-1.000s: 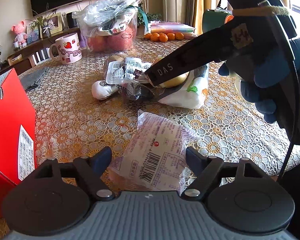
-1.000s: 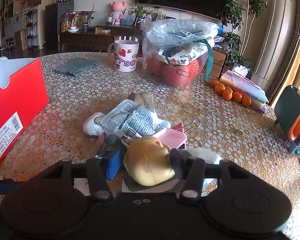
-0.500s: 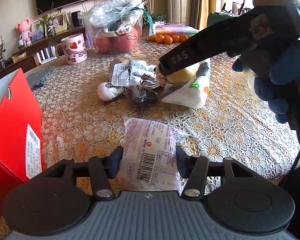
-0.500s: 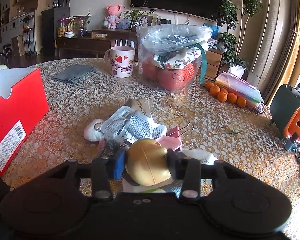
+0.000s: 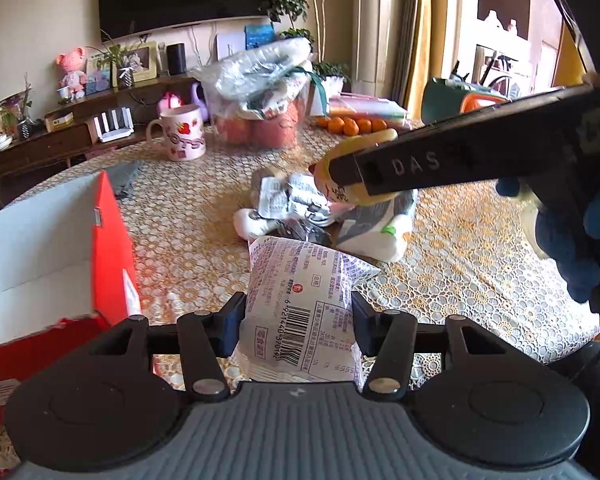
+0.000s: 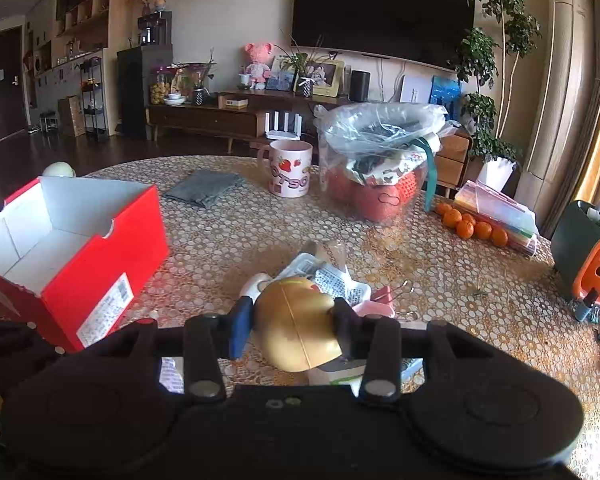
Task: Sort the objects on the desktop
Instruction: 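Carry packet and duck into the red box and open both tools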
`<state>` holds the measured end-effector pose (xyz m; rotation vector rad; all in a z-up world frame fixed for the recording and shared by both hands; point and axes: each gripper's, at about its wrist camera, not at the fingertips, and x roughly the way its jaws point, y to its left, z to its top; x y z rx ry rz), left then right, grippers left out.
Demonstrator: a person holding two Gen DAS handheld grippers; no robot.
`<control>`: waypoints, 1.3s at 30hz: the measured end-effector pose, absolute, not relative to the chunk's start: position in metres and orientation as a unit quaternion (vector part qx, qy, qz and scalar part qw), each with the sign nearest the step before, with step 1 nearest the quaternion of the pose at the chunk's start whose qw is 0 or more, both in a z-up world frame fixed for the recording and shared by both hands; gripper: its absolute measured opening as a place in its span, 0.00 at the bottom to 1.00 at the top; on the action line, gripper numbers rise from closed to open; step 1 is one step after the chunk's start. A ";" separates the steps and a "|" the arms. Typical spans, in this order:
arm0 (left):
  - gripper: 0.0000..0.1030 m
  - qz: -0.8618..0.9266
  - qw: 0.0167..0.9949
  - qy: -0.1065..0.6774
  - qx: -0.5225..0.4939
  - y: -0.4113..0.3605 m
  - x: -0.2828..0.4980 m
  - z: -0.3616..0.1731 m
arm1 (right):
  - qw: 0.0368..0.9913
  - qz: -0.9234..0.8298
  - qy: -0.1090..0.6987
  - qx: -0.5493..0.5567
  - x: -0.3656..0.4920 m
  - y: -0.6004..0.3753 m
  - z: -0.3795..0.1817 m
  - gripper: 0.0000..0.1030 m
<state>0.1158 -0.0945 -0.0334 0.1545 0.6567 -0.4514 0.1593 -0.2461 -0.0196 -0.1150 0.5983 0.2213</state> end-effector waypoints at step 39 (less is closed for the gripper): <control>0.52 -0.067 0.932 0.352 0.056 0.136 0.180 0.028 | 0.917 0.271 0.271 -0.112 0.163 -0.064 0.026 0.41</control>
